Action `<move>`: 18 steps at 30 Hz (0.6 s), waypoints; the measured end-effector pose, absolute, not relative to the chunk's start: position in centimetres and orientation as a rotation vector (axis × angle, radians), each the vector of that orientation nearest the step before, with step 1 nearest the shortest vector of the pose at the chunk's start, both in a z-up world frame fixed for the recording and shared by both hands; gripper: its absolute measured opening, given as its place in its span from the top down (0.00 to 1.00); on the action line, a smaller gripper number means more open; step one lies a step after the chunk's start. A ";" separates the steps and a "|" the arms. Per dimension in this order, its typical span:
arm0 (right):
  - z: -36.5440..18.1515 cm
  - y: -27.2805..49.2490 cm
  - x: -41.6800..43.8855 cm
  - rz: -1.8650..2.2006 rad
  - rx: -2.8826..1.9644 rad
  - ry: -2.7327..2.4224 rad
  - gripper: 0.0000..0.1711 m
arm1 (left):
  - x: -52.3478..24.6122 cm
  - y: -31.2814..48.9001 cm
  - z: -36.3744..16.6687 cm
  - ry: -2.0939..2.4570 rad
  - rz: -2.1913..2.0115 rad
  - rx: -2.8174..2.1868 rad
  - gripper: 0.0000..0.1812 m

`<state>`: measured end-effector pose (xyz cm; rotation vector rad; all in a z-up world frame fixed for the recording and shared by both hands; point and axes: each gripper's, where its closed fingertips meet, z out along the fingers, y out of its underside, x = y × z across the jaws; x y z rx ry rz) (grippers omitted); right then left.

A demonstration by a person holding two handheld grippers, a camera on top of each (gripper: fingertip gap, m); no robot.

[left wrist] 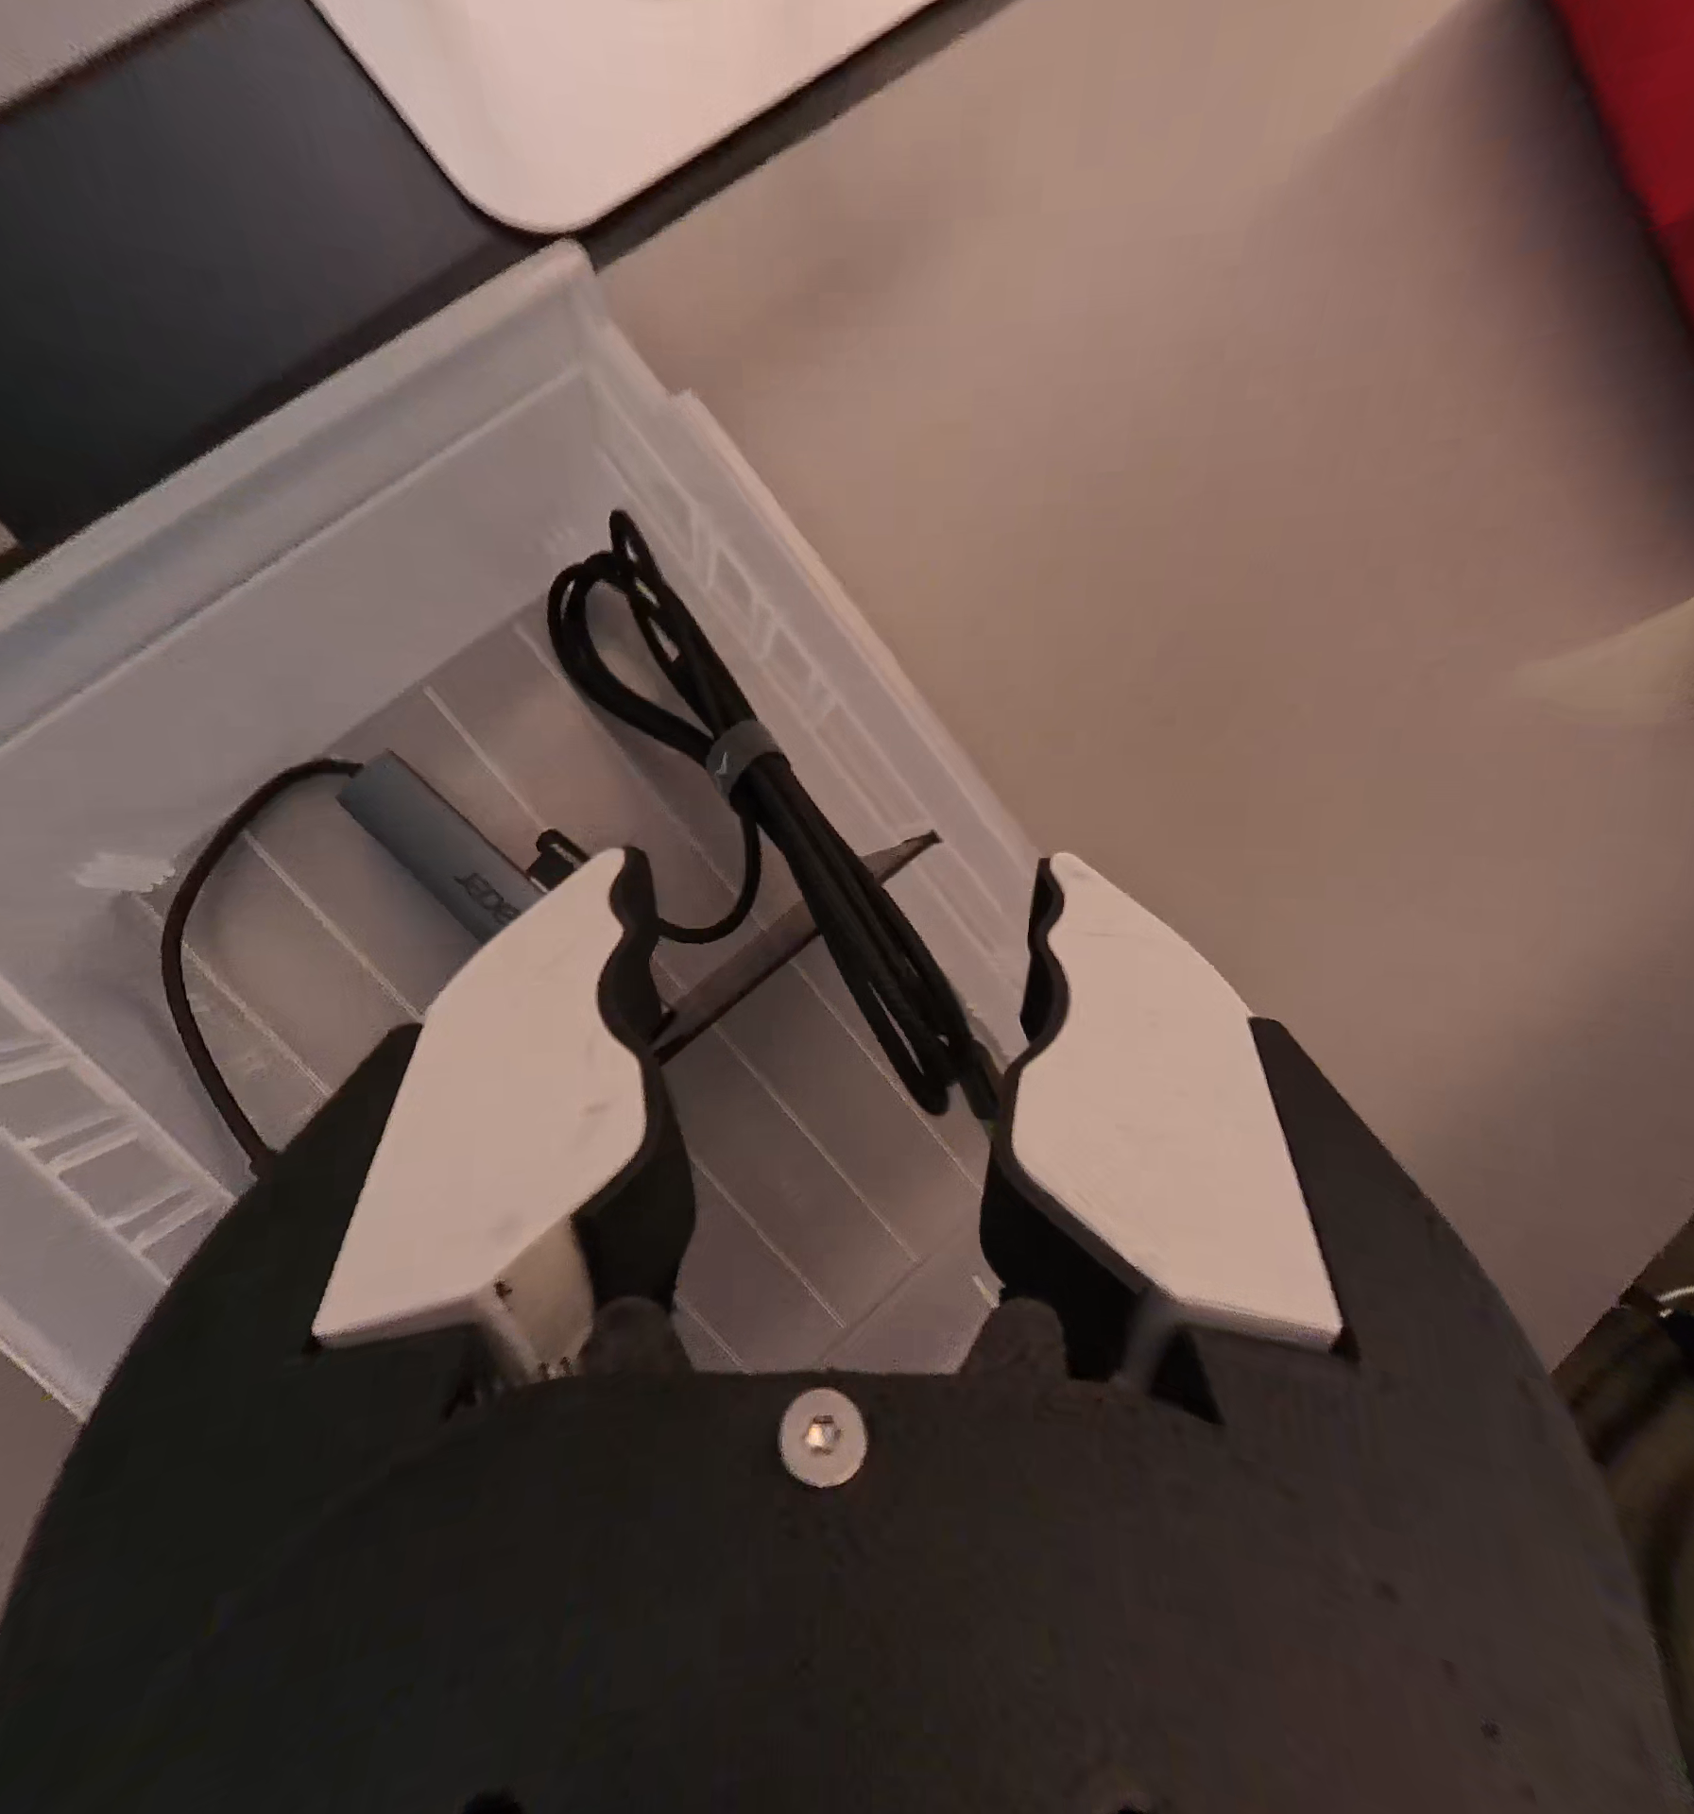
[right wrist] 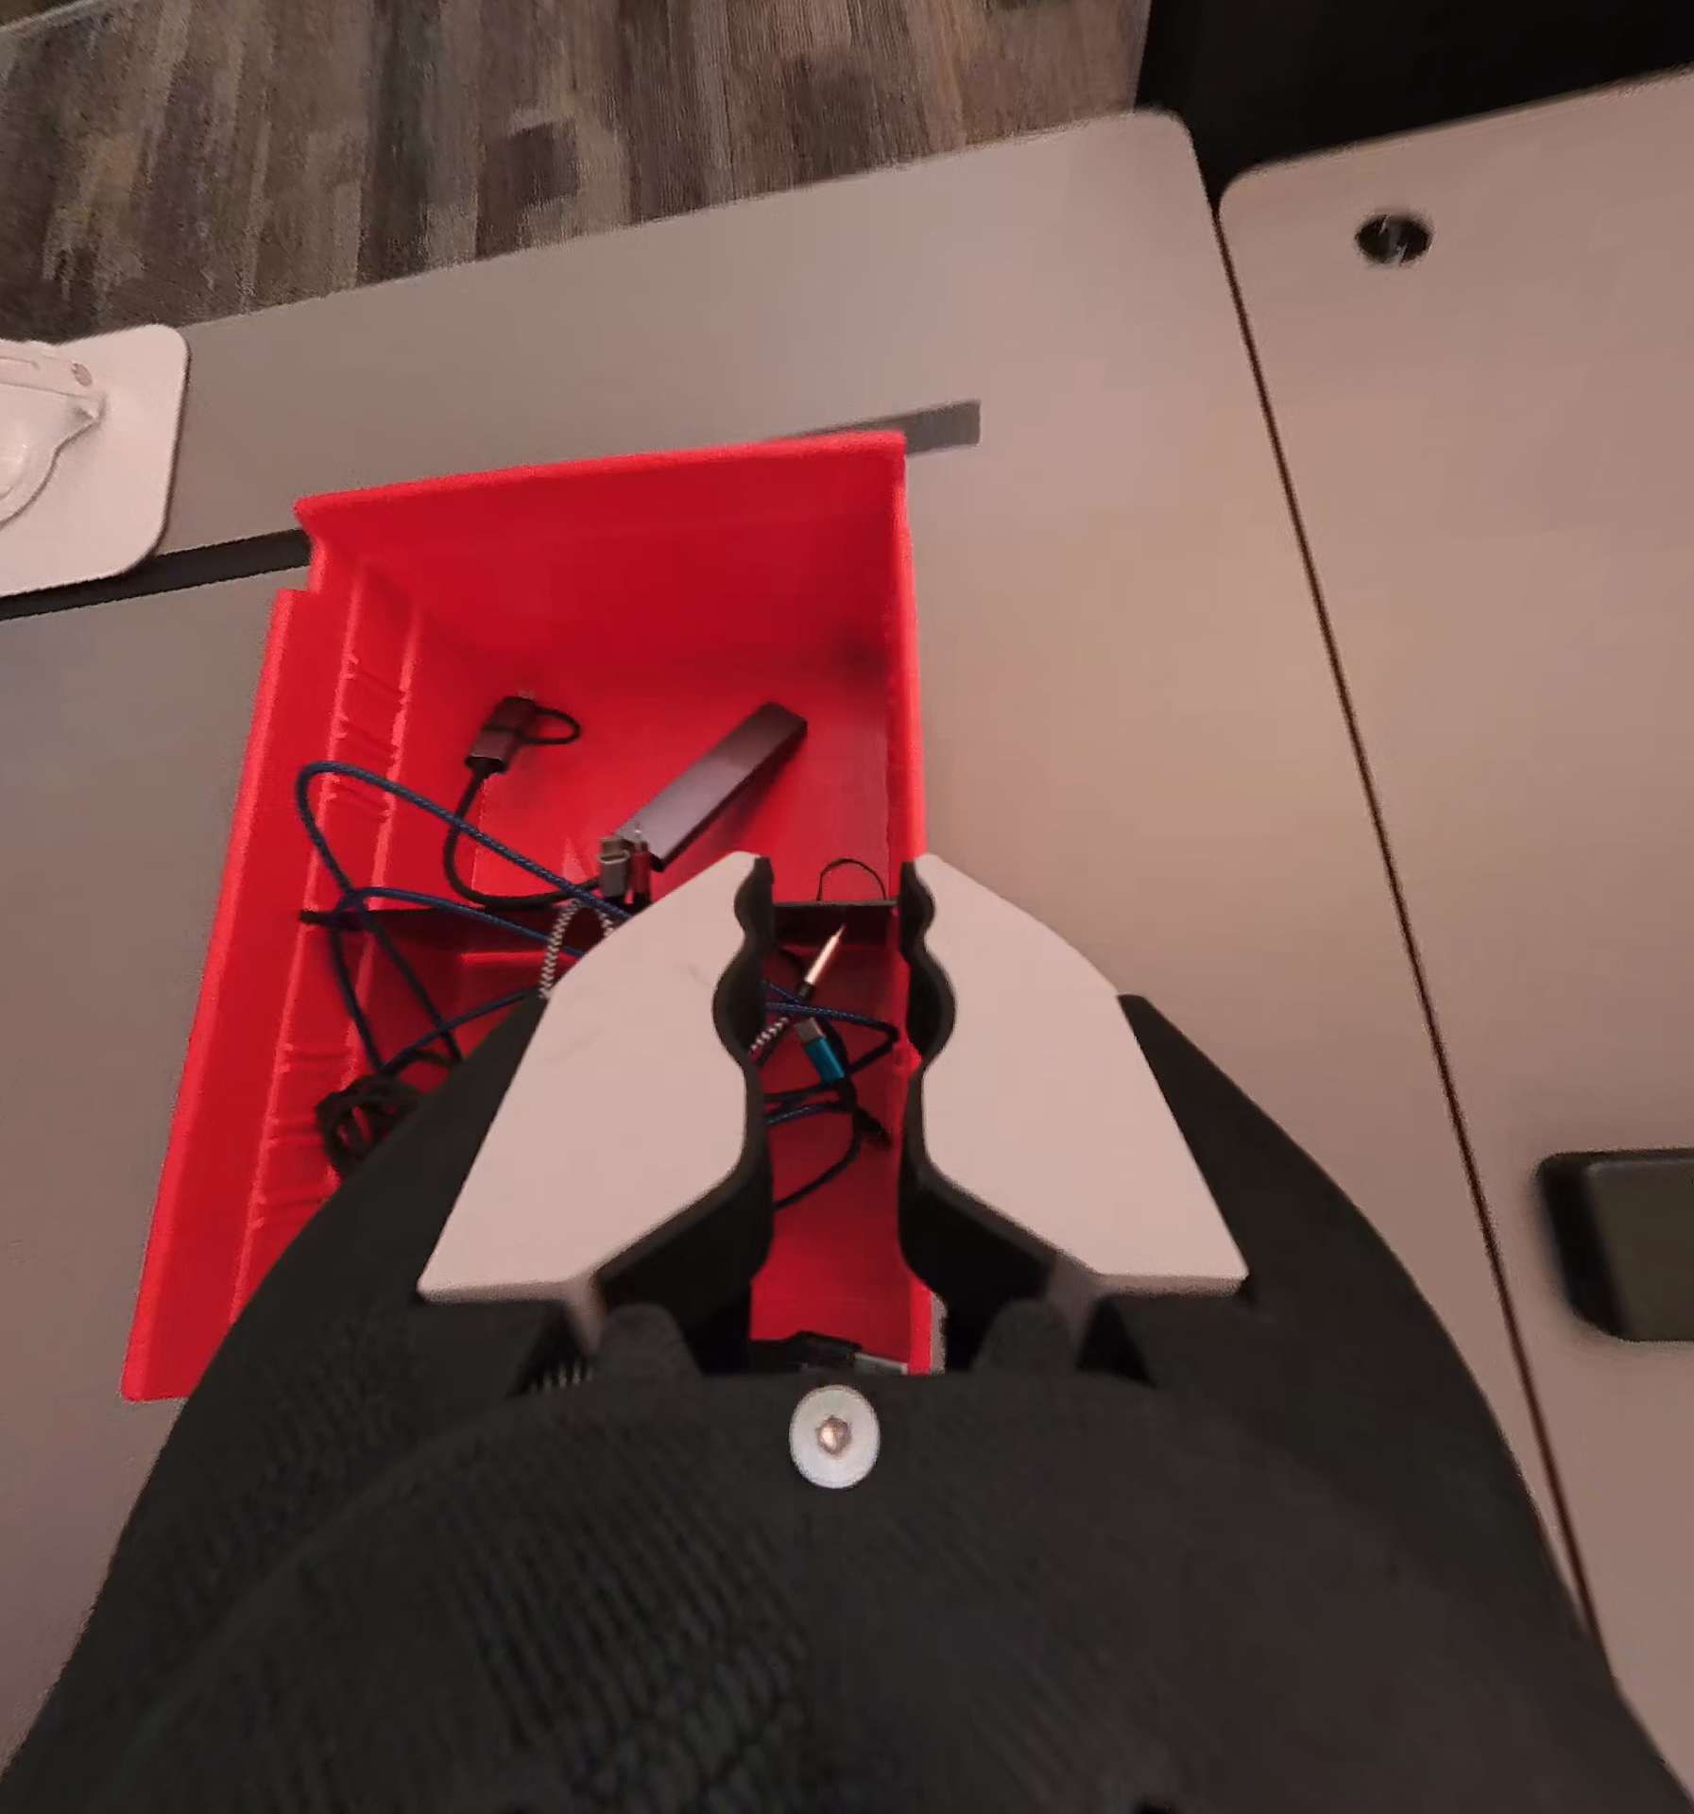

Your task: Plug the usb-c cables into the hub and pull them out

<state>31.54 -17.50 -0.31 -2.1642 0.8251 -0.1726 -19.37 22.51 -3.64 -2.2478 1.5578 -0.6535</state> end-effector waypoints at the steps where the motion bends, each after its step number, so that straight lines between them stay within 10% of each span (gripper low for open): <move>1: 0.6 -17.3 31.1 -0.207 -2.159 0.795 0.85 | -19.4 22.7 -4.4 1.559 -0.620 -2.280 0.60; 18: 7.1 -10.9 22.8 -0.498 -2.189 0.307 0.85 | -20.8 23.5 -4.1 1.495 -0.607 -2.409 0.96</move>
